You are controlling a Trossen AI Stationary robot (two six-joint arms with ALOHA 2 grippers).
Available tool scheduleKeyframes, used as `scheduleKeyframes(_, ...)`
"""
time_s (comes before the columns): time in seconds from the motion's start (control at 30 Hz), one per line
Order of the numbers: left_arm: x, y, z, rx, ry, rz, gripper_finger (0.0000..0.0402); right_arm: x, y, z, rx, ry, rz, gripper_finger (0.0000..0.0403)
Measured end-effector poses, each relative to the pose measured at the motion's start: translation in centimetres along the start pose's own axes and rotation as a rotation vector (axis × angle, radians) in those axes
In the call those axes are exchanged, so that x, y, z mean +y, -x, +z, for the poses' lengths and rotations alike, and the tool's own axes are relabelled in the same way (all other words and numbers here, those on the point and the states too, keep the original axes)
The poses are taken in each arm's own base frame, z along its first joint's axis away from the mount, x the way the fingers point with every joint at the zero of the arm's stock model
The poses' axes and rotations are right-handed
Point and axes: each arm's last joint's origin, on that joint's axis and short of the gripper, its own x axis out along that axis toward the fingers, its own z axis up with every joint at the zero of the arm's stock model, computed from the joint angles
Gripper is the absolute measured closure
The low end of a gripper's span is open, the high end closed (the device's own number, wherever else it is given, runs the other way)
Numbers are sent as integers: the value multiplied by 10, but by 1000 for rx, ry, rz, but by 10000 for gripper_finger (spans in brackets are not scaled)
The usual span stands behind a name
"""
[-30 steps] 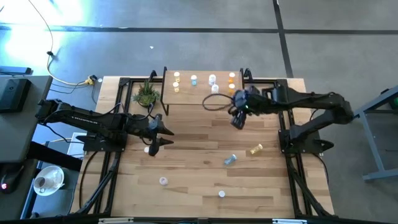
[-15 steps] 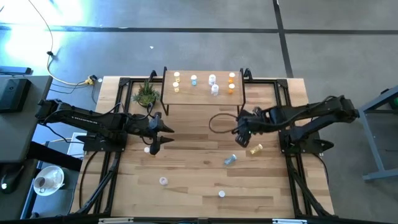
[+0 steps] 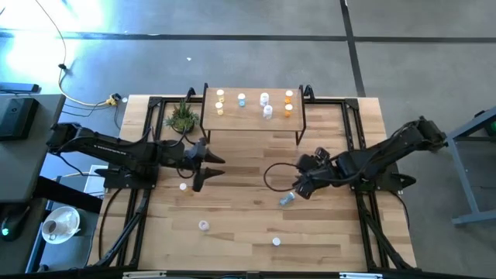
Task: Pick and place medicine bottles onto shelf by color
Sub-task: Put the bottom blue pill bottle on the shelf
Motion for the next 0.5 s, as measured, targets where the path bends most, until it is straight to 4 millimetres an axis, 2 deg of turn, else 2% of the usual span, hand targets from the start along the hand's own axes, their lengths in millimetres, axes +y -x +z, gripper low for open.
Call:
scheduleKeyframes(0.3, -9, -43, 26, -17, -108, -22, 216, -2, 12, 1, -221, -13, -158, 194)
scheduleKeyframes(0.5, -23, -74, 27, 43, -188, -98, 216, -14, 25, 5, -344, -107, -228, 194)
